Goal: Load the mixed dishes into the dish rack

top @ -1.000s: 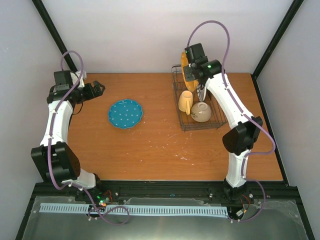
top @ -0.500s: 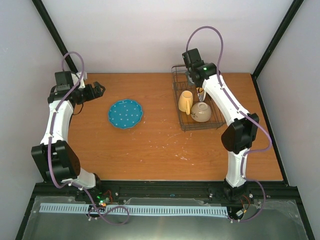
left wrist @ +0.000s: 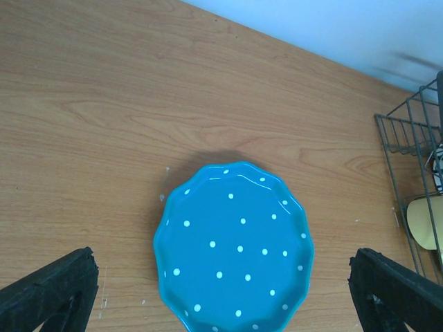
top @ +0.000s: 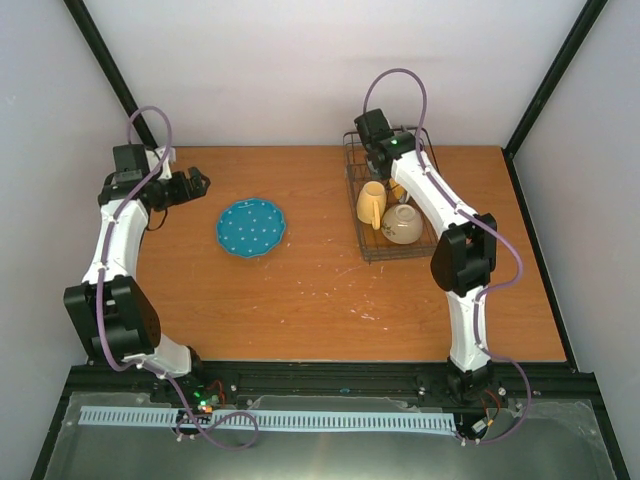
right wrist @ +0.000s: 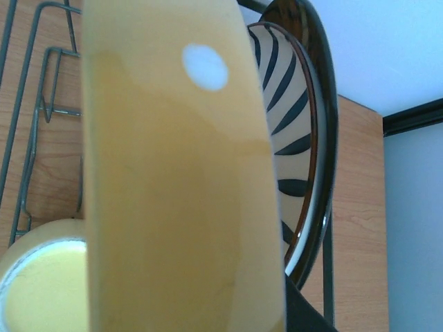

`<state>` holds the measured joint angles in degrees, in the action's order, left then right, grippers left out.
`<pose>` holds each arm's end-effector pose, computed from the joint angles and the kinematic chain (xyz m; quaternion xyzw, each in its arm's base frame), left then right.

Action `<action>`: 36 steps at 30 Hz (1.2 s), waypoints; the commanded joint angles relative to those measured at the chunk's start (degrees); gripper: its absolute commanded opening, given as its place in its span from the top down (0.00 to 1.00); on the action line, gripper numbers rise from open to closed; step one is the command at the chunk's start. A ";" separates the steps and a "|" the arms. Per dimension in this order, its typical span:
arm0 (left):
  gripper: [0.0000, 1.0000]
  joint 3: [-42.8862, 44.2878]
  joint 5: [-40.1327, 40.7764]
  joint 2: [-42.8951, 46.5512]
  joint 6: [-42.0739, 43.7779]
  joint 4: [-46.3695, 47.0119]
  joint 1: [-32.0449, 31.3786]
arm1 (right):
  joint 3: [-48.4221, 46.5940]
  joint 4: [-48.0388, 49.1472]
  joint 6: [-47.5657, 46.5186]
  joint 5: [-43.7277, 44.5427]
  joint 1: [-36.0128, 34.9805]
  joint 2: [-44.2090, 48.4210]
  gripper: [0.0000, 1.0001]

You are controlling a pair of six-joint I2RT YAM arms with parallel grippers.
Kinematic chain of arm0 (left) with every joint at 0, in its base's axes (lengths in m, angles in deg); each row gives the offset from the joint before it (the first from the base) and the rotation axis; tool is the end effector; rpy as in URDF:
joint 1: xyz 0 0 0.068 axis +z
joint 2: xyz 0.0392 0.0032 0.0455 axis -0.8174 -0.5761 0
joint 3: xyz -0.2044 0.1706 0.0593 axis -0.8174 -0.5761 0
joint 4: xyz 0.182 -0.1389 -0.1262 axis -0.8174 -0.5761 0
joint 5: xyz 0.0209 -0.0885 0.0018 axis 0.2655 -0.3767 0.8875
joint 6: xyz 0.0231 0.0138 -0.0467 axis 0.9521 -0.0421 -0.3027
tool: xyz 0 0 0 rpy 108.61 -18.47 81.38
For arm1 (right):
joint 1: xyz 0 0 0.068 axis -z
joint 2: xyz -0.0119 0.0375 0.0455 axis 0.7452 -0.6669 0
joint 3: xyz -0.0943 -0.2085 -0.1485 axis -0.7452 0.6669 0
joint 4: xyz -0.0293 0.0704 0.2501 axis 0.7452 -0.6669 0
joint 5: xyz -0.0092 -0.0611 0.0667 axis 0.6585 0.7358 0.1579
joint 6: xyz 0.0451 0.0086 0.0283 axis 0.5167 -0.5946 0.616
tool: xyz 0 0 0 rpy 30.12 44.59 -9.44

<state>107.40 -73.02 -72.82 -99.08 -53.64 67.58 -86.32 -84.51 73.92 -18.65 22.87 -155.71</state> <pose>0.3206 0.0577 0.3195 -0.1117 0.9048 -0.1883 0.3652 0.4272 0.1806 0.3109 -0.1224 0.9103 -0.2007 0.3406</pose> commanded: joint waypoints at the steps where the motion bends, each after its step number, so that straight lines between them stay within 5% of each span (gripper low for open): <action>1: 0.00 1.16 0.97 -1.57 1.44 0.54 0.00 | -3.88 4.95 0.67 2.87 0.80 0.66 0.97; 27: 0.00 4.45 1.78 -7.32 2.87 -0.74 0.06 | -3.87 1.86 3.94 -1.60 2.71 -7.79 0.97; 31: 0.00 4.20 0.79 -7.55 2.80 -0.87 0.02 | -3.11 1.21 4.56 -1.24 2.71 -7.87 0.84; 34: 0.00 3.56 -0.21 -7.88 2.57 -0.93 0.02 | -3.02 0.87 5.03 -0.91 2.71 -7.81 0.61; 36: 0.00 2.93 -1.13 -8.23 2.40 -1.06 0.00 | -3.02 0.72 5.22 -0.61 2.71 -7.67 0.56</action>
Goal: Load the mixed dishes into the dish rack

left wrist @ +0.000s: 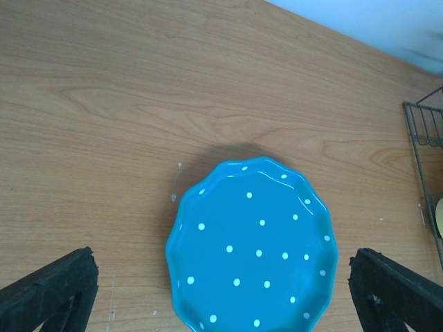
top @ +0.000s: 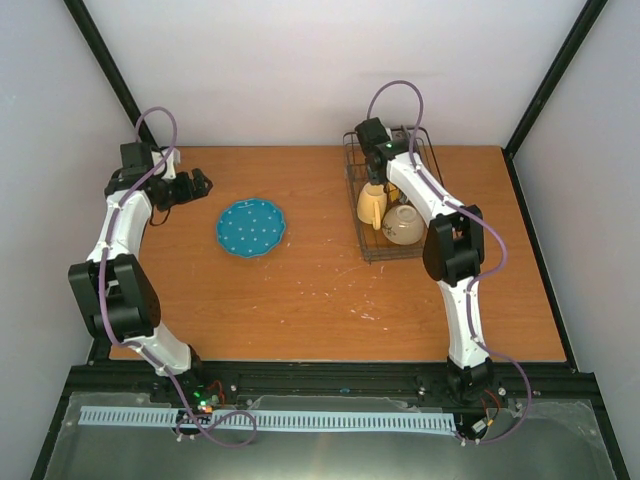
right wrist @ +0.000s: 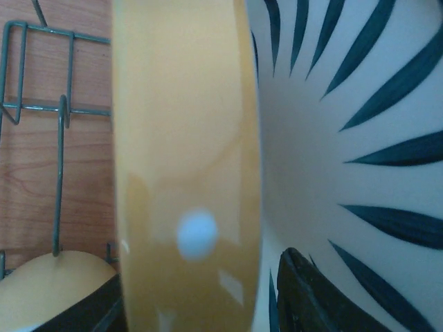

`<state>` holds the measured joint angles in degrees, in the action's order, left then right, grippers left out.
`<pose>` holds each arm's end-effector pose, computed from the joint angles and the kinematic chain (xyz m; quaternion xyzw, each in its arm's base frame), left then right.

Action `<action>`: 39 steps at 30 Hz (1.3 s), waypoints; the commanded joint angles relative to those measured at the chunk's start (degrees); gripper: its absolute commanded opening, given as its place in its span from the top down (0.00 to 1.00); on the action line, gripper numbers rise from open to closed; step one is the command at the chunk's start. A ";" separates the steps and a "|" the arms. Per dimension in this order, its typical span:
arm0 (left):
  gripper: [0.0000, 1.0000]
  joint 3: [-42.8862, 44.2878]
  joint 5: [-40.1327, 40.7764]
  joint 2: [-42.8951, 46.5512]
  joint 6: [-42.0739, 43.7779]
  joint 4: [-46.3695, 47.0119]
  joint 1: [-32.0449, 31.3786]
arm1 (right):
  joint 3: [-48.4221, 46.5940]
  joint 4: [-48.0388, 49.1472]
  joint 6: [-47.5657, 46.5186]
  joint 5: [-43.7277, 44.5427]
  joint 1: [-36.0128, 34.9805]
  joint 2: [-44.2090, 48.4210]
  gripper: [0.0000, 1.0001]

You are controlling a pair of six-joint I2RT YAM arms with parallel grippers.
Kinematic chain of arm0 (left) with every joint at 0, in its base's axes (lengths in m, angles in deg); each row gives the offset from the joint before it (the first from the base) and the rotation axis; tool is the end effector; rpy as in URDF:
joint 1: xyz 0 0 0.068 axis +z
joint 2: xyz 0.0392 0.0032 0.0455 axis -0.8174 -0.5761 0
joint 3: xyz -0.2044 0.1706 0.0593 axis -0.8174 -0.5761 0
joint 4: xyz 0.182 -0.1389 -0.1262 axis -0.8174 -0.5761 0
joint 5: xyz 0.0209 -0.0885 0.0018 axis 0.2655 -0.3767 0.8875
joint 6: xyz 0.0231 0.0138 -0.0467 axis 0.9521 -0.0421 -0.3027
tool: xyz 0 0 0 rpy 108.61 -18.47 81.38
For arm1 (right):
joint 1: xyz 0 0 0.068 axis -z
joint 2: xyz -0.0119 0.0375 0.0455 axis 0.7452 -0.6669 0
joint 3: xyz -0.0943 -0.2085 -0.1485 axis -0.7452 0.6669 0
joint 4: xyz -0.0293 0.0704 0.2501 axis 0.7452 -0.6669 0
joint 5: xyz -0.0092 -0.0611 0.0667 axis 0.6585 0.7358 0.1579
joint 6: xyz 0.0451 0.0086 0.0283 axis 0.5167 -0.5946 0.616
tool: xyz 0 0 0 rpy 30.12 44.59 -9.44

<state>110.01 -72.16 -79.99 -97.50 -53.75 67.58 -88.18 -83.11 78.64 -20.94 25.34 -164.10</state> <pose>0.3472 0.0642 0.2939 -0.1124 0.9194 -0.1804 0.3309 0.4607 0.1743 0.2544 -0.0848 0.9305 -0.1886 0.3023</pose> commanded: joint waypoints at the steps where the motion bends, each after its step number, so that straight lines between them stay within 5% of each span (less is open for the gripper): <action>1: 0.00 0.12 -2.41 -1.32 0.67 -1.16 -0.01 | -1.17 -0.66 0.47 1.93 0.24 0.83 0.53; 10: 0.00 -1.55 -7.52 -5.64 -0.53 -2.03 0.01 | -2.93 -1.03 1.13 2.28 0.24 3.03 0.41; 31: 0.13 -8.85 -11.38 -14.81 0.24 2.56 0.03 | -6.11 3.55 -1.95 4.21 0.24 17.35 0.38; 36: 0.24 -8.98 -11.17 -16.94 0.47 3.57 -0.09 | -5.21 3.69 -1.85 3.00 0.23 18.20 0.38; 39: 0.46 -9.38 -11.40 -18.25 0.51 4.33 -0.18 | -4.97 3.71 -1.86 2.60 0.15 18.36 0.38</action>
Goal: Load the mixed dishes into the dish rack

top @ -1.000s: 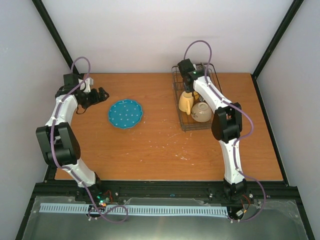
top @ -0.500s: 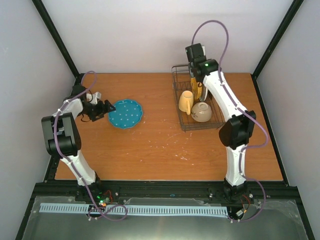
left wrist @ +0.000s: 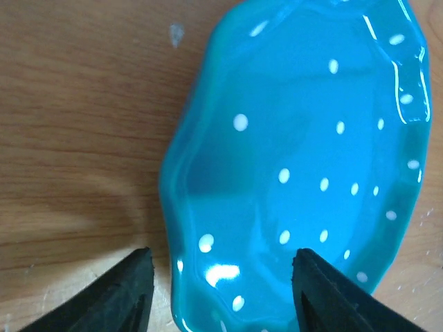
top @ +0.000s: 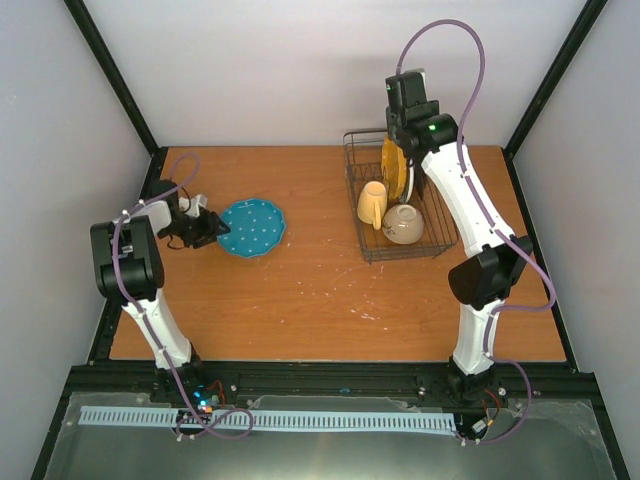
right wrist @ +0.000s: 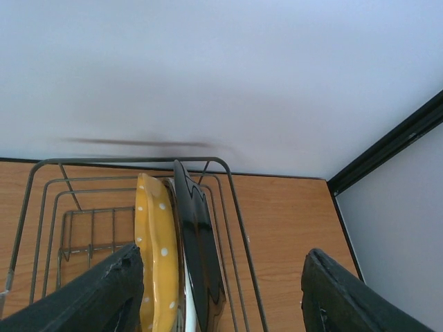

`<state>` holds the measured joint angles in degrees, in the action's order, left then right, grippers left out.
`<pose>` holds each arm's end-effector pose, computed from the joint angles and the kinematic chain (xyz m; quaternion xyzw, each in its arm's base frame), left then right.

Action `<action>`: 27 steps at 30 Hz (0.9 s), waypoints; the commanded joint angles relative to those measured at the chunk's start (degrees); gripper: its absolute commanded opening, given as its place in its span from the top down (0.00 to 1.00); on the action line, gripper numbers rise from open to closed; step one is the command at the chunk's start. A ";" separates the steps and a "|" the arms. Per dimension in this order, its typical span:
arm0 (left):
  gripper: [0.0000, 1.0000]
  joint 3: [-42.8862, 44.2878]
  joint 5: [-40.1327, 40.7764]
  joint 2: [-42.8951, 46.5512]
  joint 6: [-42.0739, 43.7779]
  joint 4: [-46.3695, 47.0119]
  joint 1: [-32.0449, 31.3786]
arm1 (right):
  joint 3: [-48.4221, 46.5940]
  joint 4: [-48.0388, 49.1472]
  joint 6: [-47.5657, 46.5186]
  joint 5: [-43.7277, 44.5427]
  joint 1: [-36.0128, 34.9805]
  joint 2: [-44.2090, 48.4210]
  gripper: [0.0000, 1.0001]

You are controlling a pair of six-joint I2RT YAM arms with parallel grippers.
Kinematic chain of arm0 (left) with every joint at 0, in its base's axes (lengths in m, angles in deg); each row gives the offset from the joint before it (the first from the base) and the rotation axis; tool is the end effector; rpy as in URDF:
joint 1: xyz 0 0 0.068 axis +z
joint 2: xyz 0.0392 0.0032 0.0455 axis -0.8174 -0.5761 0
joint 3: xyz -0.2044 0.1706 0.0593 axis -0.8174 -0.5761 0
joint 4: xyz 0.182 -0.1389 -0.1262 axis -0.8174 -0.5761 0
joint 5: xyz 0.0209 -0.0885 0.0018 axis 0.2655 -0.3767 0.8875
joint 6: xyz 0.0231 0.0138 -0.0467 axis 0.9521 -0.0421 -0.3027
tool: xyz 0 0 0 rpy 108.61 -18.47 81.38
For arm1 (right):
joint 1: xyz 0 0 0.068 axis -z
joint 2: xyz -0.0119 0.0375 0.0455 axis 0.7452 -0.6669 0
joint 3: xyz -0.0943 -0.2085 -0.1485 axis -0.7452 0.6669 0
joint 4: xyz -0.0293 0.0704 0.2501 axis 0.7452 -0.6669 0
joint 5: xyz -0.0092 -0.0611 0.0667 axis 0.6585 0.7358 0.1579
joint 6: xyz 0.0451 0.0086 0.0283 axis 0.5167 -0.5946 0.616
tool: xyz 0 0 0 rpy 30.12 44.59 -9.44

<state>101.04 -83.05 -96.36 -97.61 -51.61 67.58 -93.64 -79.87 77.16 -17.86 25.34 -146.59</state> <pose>0.3586 0.0607 0.1549 -0.1443 0.9369 -0.2868 0.1380 0.4004 0.1472 0.4245 -0.0146 0.8551 -0.1490 0.4964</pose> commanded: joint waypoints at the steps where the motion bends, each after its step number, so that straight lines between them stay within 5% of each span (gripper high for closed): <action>1: 0.50 -0.65 -0.56 -2.14 0.62 2.55 -0.17 | 0.52 0.54 -0.42 -0.66 0.15 0.84 0.38; 11: 0.97 -3.21 -2.52 -5.91 2.38 4.75 -0.46 | 0.53 0.56 -0.46 -1.97 0.16 0.55 0.38; 19: 0.99 -3.26 -4.26 -3.53 3.43 3.62 -0.53 | 0.43 0.84 -0.38 -4.44 0.07 0.54 0.41; 27: 0.99 2.90 -9.58 7.80 -1.25 1.53 -0.51 | -1.02 2.04 4.29 -42.37 0.07 -1.96 0.38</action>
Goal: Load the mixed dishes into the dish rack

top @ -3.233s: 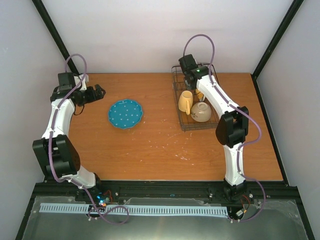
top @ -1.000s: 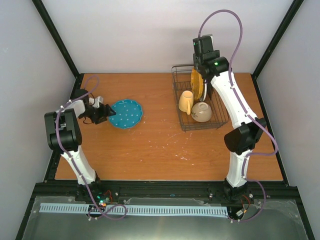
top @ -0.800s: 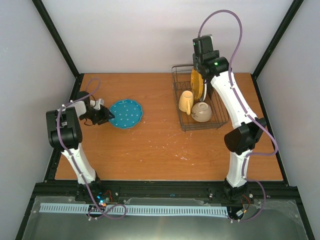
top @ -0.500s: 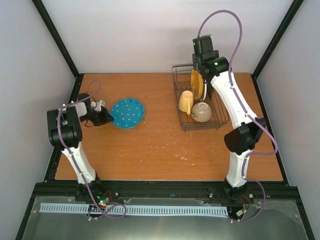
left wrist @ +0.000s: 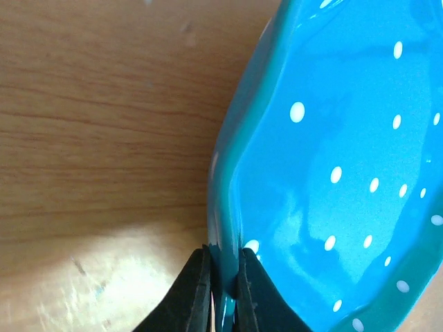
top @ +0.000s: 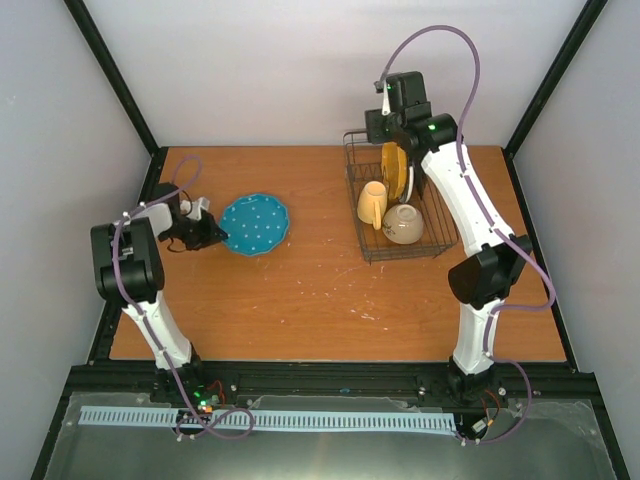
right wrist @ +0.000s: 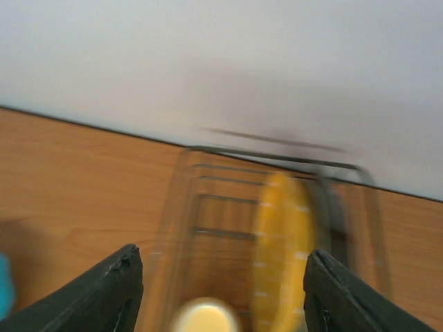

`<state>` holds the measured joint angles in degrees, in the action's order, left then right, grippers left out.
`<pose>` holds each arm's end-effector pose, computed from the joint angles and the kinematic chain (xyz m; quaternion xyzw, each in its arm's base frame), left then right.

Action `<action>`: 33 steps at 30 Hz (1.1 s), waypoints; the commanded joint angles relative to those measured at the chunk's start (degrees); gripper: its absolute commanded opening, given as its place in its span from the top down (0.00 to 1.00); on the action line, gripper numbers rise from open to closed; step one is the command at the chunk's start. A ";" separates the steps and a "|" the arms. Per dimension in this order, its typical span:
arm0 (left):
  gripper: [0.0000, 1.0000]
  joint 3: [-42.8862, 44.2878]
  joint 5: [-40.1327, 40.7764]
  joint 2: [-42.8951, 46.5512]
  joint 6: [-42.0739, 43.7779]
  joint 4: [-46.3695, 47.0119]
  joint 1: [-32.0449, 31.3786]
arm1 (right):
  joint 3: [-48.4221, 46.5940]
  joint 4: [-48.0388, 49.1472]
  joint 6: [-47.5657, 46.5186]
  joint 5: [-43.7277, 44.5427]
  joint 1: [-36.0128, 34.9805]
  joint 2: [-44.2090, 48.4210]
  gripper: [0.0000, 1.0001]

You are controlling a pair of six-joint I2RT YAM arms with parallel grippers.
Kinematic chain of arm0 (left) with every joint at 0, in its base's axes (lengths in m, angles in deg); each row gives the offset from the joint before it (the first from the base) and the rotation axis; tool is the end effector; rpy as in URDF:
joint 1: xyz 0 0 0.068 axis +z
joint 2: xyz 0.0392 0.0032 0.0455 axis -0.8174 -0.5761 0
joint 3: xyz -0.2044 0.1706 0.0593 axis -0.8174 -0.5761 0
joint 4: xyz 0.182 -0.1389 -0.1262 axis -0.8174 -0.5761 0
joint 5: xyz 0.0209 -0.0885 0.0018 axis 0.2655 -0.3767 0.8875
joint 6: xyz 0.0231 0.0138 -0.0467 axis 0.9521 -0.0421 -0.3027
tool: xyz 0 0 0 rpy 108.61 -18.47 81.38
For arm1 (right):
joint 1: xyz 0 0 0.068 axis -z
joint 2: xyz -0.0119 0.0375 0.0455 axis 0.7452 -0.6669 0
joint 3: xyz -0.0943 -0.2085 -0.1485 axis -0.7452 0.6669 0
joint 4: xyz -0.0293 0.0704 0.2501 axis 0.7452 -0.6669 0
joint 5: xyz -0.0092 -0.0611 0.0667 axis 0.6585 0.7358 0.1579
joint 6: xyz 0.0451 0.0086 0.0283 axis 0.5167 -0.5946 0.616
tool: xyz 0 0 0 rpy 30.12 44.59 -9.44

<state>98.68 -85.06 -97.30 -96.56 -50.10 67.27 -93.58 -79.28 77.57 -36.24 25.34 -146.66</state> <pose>0.3535 0.0565 0.1404 -0.1351 0.9348 -0.3037 0.1250 0.4009 0.1586 0.4220 -0.0886 0.8700 -0.0080 0.4849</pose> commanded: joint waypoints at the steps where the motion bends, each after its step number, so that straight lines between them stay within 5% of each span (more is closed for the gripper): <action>1: 0.99 6.83 -7.85 10.03 -3.07 -0.41 -0.22 | -1.71 1.46 5.60 -29.02 0.07 -2.94 0.38; 6: 0.99 10.58 -9.53 15.96 -6.66 -1.31 -0.20 | -4.81 1.45 11.72 -49.67 -1.02 -9.92 0.37; 13: 0.99 11.45 -9.38 21.75 -8.99 -1.62 -0.21 | -6.03 0.75 15.58 -65.42 -3.24 -14.99 0.32; 23: 0.99 8.04 -8.91 24.47 -8.74 -0.57 -0.23 | -3.69 12.00 25.80 -74.06 -5.12 -16.64 0.29; 33: 0.99 6.88 -7.68 26.67 -8.13 -0.63 -0.23 | -9.10 12.45 27.76 -74.32 -11.25 -23.48 0.30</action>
<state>103.89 -87.86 -75.38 -103.60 -54.74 67.21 -101.18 -67.55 103.41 -109.57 15.95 -168.14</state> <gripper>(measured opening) 0.079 0.703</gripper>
